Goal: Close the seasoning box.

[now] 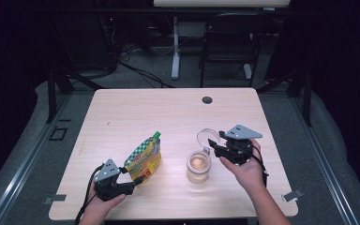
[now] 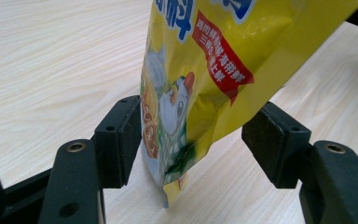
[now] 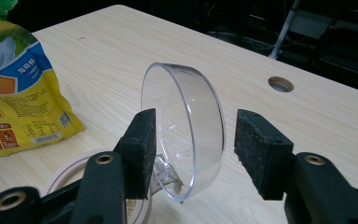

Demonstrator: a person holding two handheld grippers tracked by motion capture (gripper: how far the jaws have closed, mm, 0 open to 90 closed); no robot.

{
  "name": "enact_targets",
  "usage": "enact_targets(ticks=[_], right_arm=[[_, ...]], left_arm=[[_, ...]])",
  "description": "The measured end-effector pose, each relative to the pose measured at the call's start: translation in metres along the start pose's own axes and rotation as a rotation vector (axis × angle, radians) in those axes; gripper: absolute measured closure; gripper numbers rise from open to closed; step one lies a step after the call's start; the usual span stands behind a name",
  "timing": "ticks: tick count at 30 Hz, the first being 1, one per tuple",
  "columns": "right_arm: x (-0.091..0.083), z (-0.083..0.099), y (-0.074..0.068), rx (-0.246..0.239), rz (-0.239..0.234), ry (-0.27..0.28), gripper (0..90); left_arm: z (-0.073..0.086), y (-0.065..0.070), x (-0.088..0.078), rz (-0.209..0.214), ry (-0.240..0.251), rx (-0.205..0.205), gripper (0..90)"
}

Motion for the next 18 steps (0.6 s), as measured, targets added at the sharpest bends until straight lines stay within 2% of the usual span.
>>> enact_targets(ticks=[3, 5, 9, 18], right_arm=[[0.000, 0.001, -0.001, -0.006, -0.022, -0.009, 56.4], [0.000, 0.001, -0.002, -0.009, -0.018, -0.009, 58.2], [-0.005, 0.001, -0.004, -0.028, -0.014, 0.000, 70.0], [-0.010, 0.003, -0.014, -0.081, -0.006, -0.003, 68.7]], left_arm=[[-0.001, 0.002, 0.001, 0.008, 0.002, 0.009, 38.2], [-0.001, 0.002, 0.001, 0.007, 0.002, 0.010, 38.1], [-0.001, 0.002, 0.002, 0.005, -0.001, 0.010, 38.2], [0.000, 0.002, 0.003, 0.007, -0.012, 0.016, 38.5]])
Point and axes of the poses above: each handheld gripper's, and its own axes: x roughly forward along the jaws, z roughly out of its underside, y roughly to its right, the point moved 5 cm from there along x, roughly forward along the jaws, and after that the axes turned 8 degrees about x, right-handed, at the moved point
